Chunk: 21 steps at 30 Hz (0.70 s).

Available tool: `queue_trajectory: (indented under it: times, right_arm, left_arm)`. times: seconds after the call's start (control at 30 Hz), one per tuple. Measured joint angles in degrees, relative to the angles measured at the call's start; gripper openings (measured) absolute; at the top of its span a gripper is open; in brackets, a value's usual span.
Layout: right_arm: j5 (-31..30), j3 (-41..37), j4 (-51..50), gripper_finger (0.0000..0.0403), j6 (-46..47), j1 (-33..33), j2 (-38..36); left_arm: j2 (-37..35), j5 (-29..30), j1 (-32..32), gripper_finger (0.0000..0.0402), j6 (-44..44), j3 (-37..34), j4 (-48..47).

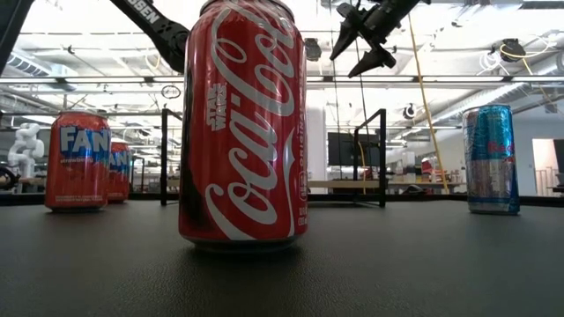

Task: Place canned beverage on shelf
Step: Put the top blue soda can on the shelf

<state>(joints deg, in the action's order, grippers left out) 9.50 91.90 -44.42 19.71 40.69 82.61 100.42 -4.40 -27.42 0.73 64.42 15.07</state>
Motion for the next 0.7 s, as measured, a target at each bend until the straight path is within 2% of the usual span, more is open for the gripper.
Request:
queue_trajectory:
  times: [0.23,0.43,0.6,0.7]
  right_arm:
    - [-0.07,0.0,-1.07,0.032,-0.92,0.0,0.0]
    - [-0.21,0.0,-2.8,0.032,-1.14,0.0,0.0]
    - [-0.33,0.0,-2.99,0.032,-1.14,0.0,0.0]
    - [-0.37,0.0,-2.72,0.032,-1.14,0.0,0.0]
  left_arm:
    - [-3.55,-8.25,-4.73,0.0209,8.51,-0.02,-3.56]
    - [-7.95,-15.78,-12.9,0.0212,11.72,-2.16,-6.33]
    - [-11.14,-17.03,-19.12,0.0213,13.12,-5.51,-6.79]
    - [-11.44,-16.98,-21.39,0.0214,10.41,-5.64,-8.21]
